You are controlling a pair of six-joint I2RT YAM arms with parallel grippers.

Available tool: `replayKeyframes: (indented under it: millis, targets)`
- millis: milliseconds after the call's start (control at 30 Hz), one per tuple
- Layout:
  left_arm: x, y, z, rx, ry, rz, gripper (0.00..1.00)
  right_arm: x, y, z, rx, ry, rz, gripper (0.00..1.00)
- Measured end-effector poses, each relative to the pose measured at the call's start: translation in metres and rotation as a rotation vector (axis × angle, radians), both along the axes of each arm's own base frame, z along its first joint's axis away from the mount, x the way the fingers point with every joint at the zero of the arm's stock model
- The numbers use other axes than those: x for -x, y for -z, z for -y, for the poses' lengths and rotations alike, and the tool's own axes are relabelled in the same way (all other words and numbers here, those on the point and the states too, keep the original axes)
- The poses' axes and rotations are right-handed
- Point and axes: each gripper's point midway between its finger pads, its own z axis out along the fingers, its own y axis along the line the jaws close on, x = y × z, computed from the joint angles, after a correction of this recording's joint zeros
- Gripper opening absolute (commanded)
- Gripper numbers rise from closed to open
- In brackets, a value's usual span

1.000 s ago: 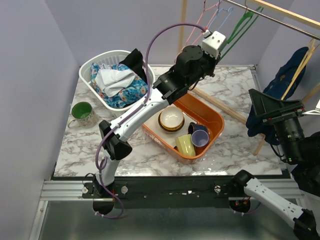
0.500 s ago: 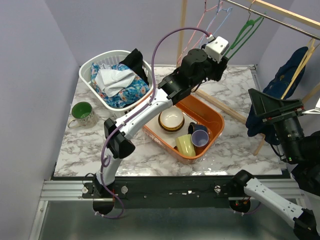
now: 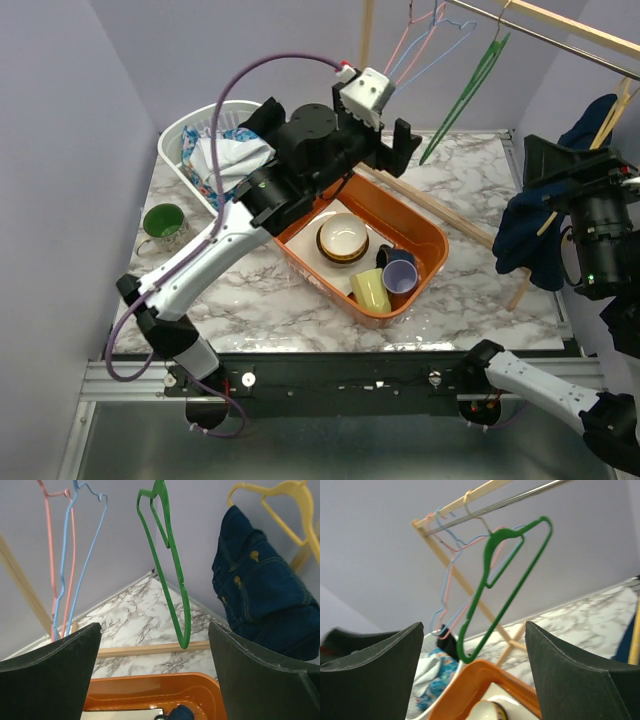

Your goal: Remove the skirt from the hanger

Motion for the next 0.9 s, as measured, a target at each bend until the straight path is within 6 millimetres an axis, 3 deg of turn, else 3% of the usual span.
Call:
replayKeyframes:
  millis: [67, 200, 267, 400, 600, 700, 767, 900]
  targets:
    - [0.018, -0.021, -0.021, 0.043, 0.009, 0.016, 0.99, -0.005, 0.000, 0.010, 0.047, 0.073, -0.037, 0.85]
    - [0.038, -0.029, -0.040, 0.062, 0.024, 0.015, 0.99, -0.007, -0.004, 0.032, 0.102, 0.198, -0.100, 0.85]
    - [0.046, -0.020, -0.045, 0.046, 0.034, 0.001, 0.99, -0.004, -0.008, 0.044, 0.109, 0.263, -0.116, 0.86]
    - [0.056, 0.018, -0.049, -0.021, 0.055, -0.048, 0.99, 0.001, -0.003, 0.064, 0.148, 0.368, -0.156, 0.86]
    - [0.060, 0.059, -0.047, -0.104, 0.066, -0.099, 0.99, -0.006, -0.007, 0.073, 0.218, 0.464, -0.209, 0.87]
    - [0.069, 0.062, -0.043, -0.121, 0.088, -0.092, 0.99, -0.018, -0.005, 0.085, 0.260, 0.533, -0.259, 0.89]
    - [0.079, 0.061, -0.041, -0.131, 0.106, -0.074, 0.99, -0.031, 0.000, 0.105, 0.265, 0.600, -0.319, 0.89]
    - [0.090, 0.057, -0.043, -0.140, 0.120, -0.034, 0.99, -0.059, 0.032, 0.120, 0.250, 0.565, -0.440, 0.81]
